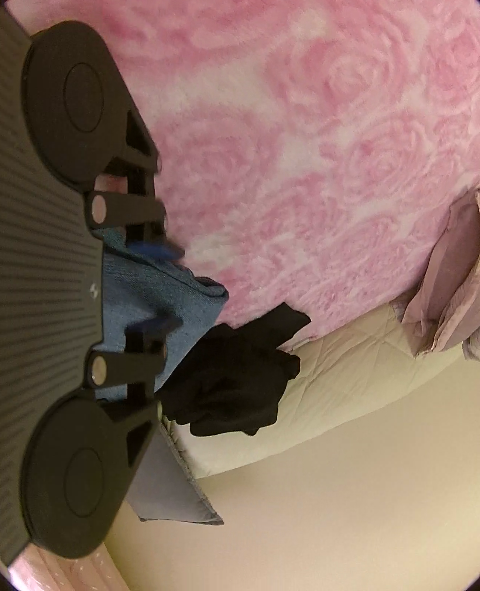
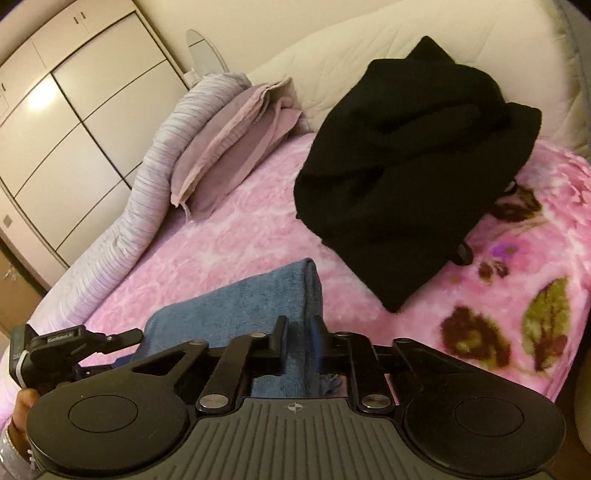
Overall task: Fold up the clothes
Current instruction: 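Open both grippers and withdraw them from the folded jeans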
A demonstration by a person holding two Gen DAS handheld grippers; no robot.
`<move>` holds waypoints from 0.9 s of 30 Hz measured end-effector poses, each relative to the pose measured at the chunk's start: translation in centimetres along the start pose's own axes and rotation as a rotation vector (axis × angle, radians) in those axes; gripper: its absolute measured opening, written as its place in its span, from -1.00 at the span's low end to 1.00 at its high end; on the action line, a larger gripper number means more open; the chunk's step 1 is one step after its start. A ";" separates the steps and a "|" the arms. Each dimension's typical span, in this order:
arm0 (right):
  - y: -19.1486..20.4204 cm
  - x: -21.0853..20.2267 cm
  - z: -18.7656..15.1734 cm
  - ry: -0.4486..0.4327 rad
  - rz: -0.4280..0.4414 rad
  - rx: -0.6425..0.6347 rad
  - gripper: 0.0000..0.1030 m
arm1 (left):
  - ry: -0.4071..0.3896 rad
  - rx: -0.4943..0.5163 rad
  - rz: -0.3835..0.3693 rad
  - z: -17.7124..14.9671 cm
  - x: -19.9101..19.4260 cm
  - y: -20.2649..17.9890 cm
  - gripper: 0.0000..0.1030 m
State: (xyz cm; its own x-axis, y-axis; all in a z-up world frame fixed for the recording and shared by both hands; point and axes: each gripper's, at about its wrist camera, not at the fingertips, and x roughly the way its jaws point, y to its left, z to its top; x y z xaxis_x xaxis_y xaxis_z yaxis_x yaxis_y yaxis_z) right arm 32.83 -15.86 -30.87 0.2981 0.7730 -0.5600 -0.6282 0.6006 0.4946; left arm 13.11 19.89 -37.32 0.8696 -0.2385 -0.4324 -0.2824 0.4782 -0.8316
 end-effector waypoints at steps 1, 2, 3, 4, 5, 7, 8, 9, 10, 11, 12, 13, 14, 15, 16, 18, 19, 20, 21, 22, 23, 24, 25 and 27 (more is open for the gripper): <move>0.0 0.1 0.0 0.002 0.001 -0.002 -0.85 | 0.000 0.016 -0.002 0.1 -0.1 -0.3 -0.81; 0.0 0.2 0.0 0.001 -0.007 -0.011 -0.92 | -0.005 0.051 0.003 0.1 -0.4 -0.7 -0.99; 0.1 0.2 0.0 -0.002 -0.014 -0.018 -0.98 | -0.011 0.088 0.009 0.0 -0.6 -1.2 -0.99; 0.1 0.2 -0.1 -0.006 -0.019 -0.023 -0.98 | -0.016 0.126 0.014 0.0 -0.9 -1.7 -0.99; 0.2 0.2 -0.1 -0.009 -0.024 -0.029 -0.99 | -0.022 0.160 0.019 -0.1 -1.1 -2.2 -0.99; 0.4 0.5 -0.2 -0.009 -0.045 -0.038 -1.00 | -0.029 0.237 0.033 -0.2 -1.4 -3.2 -0.99; 0.5 0.7 -0.3 -0.009 -0.056 -0.042 -1.00 | -0.032 0.285 0.044 -0.3 -1.5 -3.8 -0.99; 0.5 0.9 -0.3 -0.006 -0.070 -0.046 -1.00 | -0.032 0.331 0.053 -0.4 -1.6 -4.4 -0.99; 0.6 1.1 -0.3 -0.003 -0.084 -0.050 -1.00 | -0.030 0.399 0.084 -0.7 -1.3 -4.9 -0.99; 0.7 1.4 -0.4 0.001 -0.097 -0.056 -1.00 | -0.028 0.470 0.119 -1.1 -1.1 -5.5 -0.99; 0.8 1.7 -0.5 0.005 -0.110 -0.063 -1.00 | -0.027 0.542 0.155 -1.4 -0.8 -6.0 -0.98; 0.8 2.0 -0.5 0.008 -0.127 -0.069 -1.00 | -0.024 0.591 0.189 -1.9 -0.3 -6.3 -0.98; 0.8 2.4 -0.7 0.014 -0.165 -0.082 -1.00 | -0.020 0.636 0.223 -2.4 0.2 -6.4 -0.98; 0.8 2.9 -0.8 0.022 -0.209 -0.098 -1.00 | -0.018 0.669 0.253 -2.8 0.6 -6.5 -0.98; 0.7 3.4 -1.0 0.030 -0.254 -0.114 -1.00 | -0.017 0.699 0.280 -3.4 1.0 -6.4 -0.98; 0.0 3.8 -1.5 0.045 -0.240 -0.098 -1.00 | -0.027 0.712 0.287 -3.9 1.0 -6.4 -0.98; -0.4 3.7 -1.7 0.044 -0.227 -0.078 -1.00 | -0.034 0.700 0.278 -3.8 0.7 -6.4 -0.98; -0.4 3.5 -1.8 0.037 -0.232 -0.076 -1.00 | -0.040 0.686 0.267 -3.8 0.4 -6.4 -0.98; -0.4 3.3 -1.8 0.028 -0.243 -0.080 -1.00 | -0.044 0.674 0.262 -3.5 0.2 -6.4 -0.97; -0.2 2.9 -1.6 0.016 -0.254 -0.084 -1.00 | -0.050 0.663 0.258 -3.2 -0.1 -6.5 -0.97; 0.0 2.5 -1.3 0.002 -0.264 -0.088 -1.00 | -0.061 0.657 0.259 -3.0 -0.5 -6.8 -0.97; 0.2 2.1 -1.0 -0.011 -0.275 -0.092 -1.00 | -0.089 0.651 0.268 -2.9 -1.0 -7.1 -0.98; 0.7 1.6 -0.6 -0.037 -0.288 -0.112 -1.00 | -0.121 0.645 0.278 -2.7 -1.6 -7.4 -0.97; 2.0 0.3 0.1 -0.102 -0.294 -0.163 -1.00 | -0.184 0.632 0.297 -2.4 -2.7 -8.0 -0.98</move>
State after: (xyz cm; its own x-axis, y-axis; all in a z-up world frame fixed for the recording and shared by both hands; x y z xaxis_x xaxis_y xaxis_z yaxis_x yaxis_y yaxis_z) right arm 31.72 -14.38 -30.03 0.5485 0.5929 -0.5896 -0.6085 0.7667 0.2048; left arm 12.07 14.64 -30.34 0.8621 0.0970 -0.4974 -0.2778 0.9114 -0.3037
